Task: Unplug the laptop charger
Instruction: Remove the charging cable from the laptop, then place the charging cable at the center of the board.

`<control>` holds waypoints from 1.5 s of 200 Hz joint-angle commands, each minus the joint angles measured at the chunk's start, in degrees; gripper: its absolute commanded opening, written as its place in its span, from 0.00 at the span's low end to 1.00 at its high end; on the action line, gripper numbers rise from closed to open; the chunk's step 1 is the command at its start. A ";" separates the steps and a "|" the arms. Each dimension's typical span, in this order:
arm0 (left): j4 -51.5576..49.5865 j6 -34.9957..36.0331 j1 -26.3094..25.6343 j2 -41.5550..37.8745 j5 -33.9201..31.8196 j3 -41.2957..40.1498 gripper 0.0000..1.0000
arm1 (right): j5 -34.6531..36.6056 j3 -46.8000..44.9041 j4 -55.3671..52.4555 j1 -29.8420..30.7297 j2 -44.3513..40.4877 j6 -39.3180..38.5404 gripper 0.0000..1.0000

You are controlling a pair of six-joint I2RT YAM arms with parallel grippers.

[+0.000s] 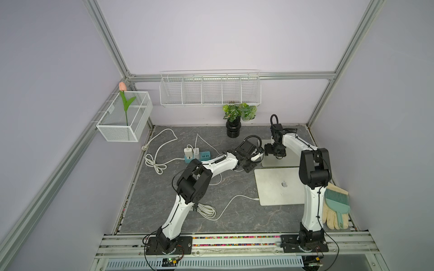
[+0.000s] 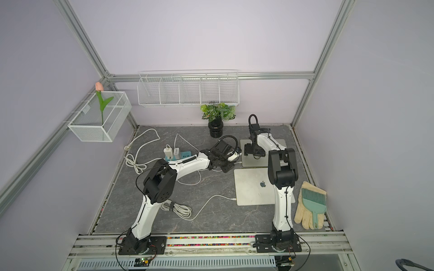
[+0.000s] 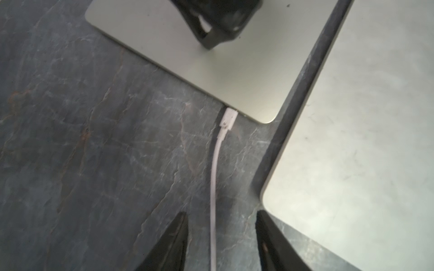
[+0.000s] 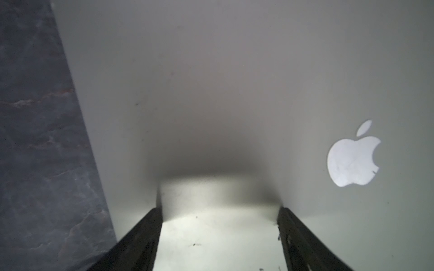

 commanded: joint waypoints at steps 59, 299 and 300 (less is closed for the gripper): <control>-4.62 0.36 0.43 6.35 -7.51 2.89 0.30 | -0.47 8.27 -5.72 6.38 5.26 0.10 0.83; -2.66 -4.28 2.27 -1.49 -6.72 6.18 0.30 | 6.06 13.69 -13.19 0.37 3.09 -2.92 0.84; -2.61 -4.40 2.29 -1.76 -6.87 6.13 0.30 | 5.98 13.64 -13.15 0.45 2.85 -2.99 0.84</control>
